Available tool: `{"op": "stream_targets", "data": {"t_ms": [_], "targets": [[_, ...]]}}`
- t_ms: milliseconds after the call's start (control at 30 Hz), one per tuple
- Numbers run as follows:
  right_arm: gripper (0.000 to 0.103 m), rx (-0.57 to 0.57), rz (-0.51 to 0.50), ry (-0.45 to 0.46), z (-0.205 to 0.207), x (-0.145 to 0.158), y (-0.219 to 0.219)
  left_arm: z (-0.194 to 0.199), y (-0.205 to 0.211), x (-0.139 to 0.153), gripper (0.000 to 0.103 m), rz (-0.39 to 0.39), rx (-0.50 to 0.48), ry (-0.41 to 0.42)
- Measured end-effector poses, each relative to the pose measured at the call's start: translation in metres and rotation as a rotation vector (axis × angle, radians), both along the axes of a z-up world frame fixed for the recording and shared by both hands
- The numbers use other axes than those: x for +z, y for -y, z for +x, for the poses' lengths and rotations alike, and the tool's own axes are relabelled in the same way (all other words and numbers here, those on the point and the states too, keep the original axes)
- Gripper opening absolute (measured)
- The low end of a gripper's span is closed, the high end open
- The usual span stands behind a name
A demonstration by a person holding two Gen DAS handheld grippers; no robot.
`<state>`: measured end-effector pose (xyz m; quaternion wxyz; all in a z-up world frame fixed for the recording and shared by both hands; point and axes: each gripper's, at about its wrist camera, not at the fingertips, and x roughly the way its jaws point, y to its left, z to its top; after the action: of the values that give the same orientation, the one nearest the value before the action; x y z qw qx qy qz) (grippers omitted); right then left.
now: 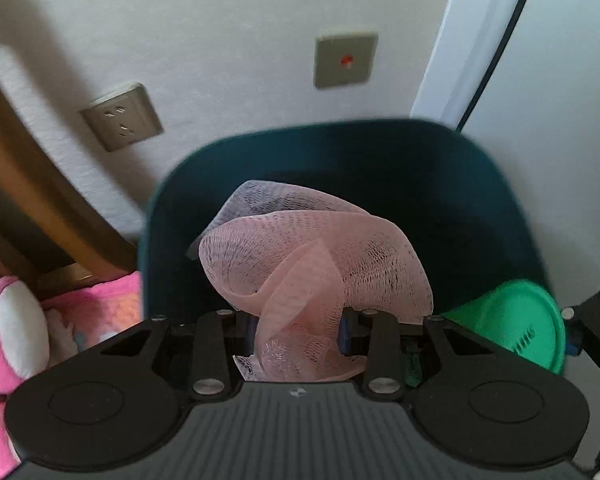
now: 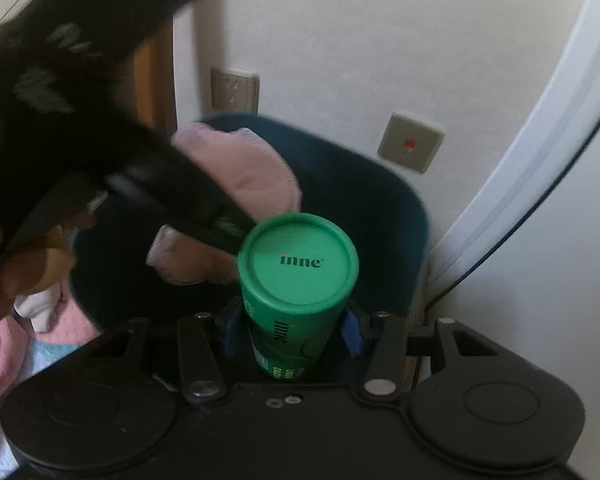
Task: Collect trash
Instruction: 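Open left tool over the bin while right tool releases the green tube inside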
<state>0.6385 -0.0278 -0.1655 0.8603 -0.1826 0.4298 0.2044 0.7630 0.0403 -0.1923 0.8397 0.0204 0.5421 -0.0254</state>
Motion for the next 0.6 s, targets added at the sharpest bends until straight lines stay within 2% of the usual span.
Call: {"op": "stream_targets", "data": {"t_ms": [233, 367, 533, 600], "targets": [[0.049, -0.027, -0.031, -0.114, 0.021, -0.034, -0.006, 0.033, 0.000, -0.041, 0.035, 0.011, -0.031, -0.156], [0.048, 0.034, -0.140, -0.083, 0.024, -0.045, -0.019, 0.044, 0.008, -0.057, 0.036, 0.045, -0.073, -0.202], [0.049, 0.095, -0.237, -0.130, 0.024, -0.062, -0.031, 0.047, 0.017, -0.073, 0.037, 0.074, -0.116, -0.261], [0.048, 0.105, -0.251, -0.145, 0.022, -0.069, -0.032, 0.048, 0.019, -0.079, 0.042, 0.069, -0.120, -0.286]]}}
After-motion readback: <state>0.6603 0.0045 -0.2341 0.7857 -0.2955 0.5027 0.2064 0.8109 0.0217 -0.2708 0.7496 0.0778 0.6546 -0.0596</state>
